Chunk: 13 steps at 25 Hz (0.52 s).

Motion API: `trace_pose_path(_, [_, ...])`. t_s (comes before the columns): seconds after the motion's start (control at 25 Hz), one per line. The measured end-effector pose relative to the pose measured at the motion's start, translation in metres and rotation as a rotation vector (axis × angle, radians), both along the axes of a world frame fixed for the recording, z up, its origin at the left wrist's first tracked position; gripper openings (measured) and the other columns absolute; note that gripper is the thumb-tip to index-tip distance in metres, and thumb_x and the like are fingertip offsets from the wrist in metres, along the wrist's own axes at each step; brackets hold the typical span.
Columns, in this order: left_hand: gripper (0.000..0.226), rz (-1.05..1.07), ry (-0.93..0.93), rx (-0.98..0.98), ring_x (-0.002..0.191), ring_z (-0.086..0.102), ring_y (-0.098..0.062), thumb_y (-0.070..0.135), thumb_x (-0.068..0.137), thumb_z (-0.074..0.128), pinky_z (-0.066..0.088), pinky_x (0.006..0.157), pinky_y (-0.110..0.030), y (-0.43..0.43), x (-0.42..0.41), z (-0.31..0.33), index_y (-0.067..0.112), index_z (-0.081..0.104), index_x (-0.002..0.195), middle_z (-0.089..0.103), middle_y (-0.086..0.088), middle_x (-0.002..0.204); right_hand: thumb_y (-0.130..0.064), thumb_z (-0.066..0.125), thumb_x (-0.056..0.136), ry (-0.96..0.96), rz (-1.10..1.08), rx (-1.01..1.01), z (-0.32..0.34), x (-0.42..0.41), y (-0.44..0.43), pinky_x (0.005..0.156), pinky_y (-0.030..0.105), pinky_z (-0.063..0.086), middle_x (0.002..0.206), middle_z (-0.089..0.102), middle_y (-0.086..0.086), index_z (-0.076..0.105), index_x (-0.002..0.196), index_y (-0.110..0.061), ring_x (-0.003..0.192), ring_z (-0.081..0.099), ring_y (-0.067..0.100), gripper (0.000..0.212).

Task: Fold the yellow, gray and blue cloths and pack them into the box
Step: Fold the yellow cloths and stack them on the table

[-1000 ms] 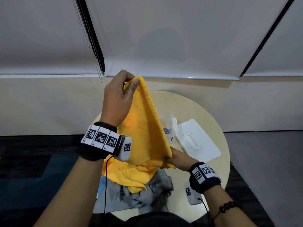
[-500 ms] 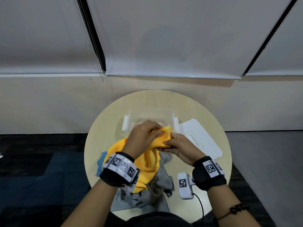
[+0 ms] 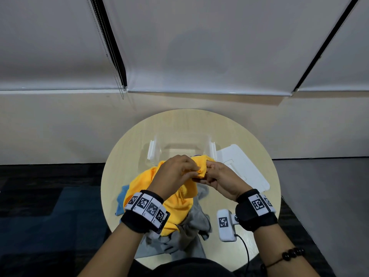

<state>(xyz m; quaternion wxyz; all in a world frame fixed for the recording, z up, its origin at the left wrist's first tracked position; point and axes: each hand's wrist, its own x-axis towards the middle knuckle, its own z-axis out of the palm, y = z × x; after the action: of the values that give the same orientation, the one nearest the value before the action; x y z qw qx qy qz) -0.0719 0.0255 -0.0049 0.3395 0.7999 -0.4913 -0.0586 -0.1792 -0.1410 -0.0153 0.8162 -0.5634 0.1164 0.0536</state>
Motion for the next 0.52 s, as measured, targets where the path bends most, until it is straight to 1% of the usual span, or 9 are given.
trace_pose_path(0.08, [0.016,-0.011,-0.024,0.000,0.104,0.060,-0.010,0.029,0.091,0.071,0.052,0.087,-0.034,0.0018,-0.0007,-0.0018,0.024,0.077,0.105,0.069,0.010,0.109,0.015,0.039,0.082,0.010,0.009,-0.003,-0.0008,0.0001,-0.0003,0.106,0.045,0.051,0.103,0.070,0.018,0.058,0.117,0.013,0.102,0.068,0.027,0.040])
trace_pose_path(0.12, [0.016,-0.019,-0.041,0.005,0.105,0.060,-0.011,0.029,0.091,0.071,0.052,0.087,-0.034,0.0025,-0.0010,-0.0030,0.024,0.077,0.106,0.069,0.009,0.110,0.016,0.037,0.081,0.029,0.002,-0.005,-0.0014,-0.0001,-0.0012,0.105,0.044,0.052,0.094,0.068,0.015,0.060,0.111,0.009,0.096,0.066,0.025,0.038])
trace_pose_path(0.16, [0.018,-0.031,-0.061,0.012,0.105,0.060,-0.013,0.028,0.090,0.072,0.052,0.086,-0.035,0.0032,-0.0011,-0.0041,0.024,0.076,0.107,0.068,0.009,0.111,0.018,0.034,0.082,0.047,-0.007,-0.015,-0.0015,0.0002,-0.0022,0.105,0.044,0.052,0.093,0.066,0.015,0.060,0.109,0.008,0.096,0.064,0.025,0.039])
trace_pose_path(0.24, [0.023,-0.049,-0.099,0.031,0.106,0.059,-0.015,0.028,0.088,0.074,0.051,0.087,-0.036,0.0035,-0.0013,-0.0064,0.022,0.073,0.110,0.066,0.007,0.114,0.020,0.031,0.084,0.048,-0.020,-0.054,-0.0016,0.0019,-0.0029,0.106,0.044,0.051,0.103,0.065,0.020,0.057,0.114,0.015,0.104,0.063,0.028,0.040])
trace_pose_path(0.28, [0.023,-0.042,-0.115,0.034,0.105,0.058,-0.015,0.026,0.088,0.074,0.051,0.088,-0.037,0.0031,-0.0019,-0.0076,0.022,0.071,0.111,0.065,0.007,0.114,0.021,0.030,0.084,0.040,-0.024,-0.065,-0.0013,0.0035,-0.0024,0.106,0.044,0.051,0.107,0.063,0.023,0.053,0.118,0.020,0.106,0.062,0.030,0.041])
trace_pose_path(0.36, [0.017,0.021,-0.133,-0.002,0.102,0.059,-0.016,0.019,0.091,0.070,0.050,0.086,-0.039,0.0020,-0.0035,-0.0096,0.021,0.070,0.108,0.065,0.006,0.110,0.024,0.028,0.082,0.034,-0.024,-0.078,0.0010,0.0068,0.0019,0.106,0.044,0.051,0.110,0.058,0.027,0.046,0.121,0.025,0.107,0.060,0.033,0.043])
trace_pose_path(0.44, [0.016,0.115,-0.090,-0.077,0.100,0.061,-0.017,0.011,0.095,0.064,0.049,0.086,-0.039,0.0009,-0.0053,-0.0091,0.018,0.069,0.108,0.067,0.005,0.106,0.024,0.027,0.083,0.041,-0.033,-0.083,0.0029,0.0081,0.0053,0.104,0.041,0.053,0.117,0.062,0.030,0.050,0.126,0.019,0.111,0.065,0.034,0.049])
trace_pose_path(0.48, [0.018,0.168,-0.050,-0.118,0.099,0.061,-0.018,0.009,0.096,0.060,0.049,0.086,-0.038,0.0007,-0.0054,-0.0066,0.016,0.068,0.110,0.067,0.004,0.106,0.024,0.028,0.085,0.050,-0.041,-0.071,0.0028,0.0077,0.0062,0.100,0.038,0.055,0.122,0.065,0.027,0.054,0.128,0.013,0.114,0.067,0.033,0.052])
trace_pose_path(0.52, [0.019,0.223,-0.015,-0.161,0.099,0.062,-0.020,0.007,0.098,0.057,0.048,0.087,-0.036,0.0004,-0.0047,-0.0023,0.014,0.067,0.113,0.067,0.002,0.107,0.021,0.032,0.087,0.064,-0.055,-0.072,0.0023,0.0068,0.0069,0.096,0.035,0.056,0.125,0.067,0.023,0.056,0.129,0.007,0.115,0.068,0.031,0.051])
